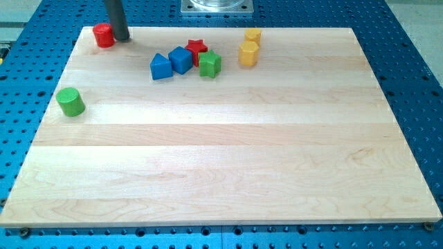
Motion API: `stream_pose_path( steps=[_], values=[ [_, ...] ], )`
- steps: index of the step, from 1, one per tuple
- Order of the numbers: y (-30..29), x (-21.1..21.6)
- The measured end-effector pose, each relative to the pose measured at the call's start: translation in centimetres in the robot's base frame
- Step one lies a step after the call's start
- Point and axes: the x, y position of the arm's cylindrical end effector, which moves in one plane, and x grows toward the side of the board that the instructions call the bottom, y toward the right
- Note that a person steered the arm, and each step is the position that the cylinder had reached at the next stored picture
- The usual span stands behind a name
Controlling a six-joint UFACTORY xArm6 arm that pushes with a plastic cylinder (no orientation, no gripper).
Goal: Put the heart to the bottom right of the red circle
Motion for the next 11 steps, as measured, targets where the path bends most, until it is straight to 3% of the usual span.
stream_pose_path(
  steps=[1, 2, 3, 4, 5, 6, 7, 9, 11],
  values=[
    [9.3, -0.1],
    [22.3, -1.2],
    [28.3, -3.5],
    [32.3, -2.9],
    [27.9, 1.8],
    [17.1, 3.0],
    [12.8, 3.1],
    [16.0, -0.1],
    [4.5, 0.6]
  ],
)
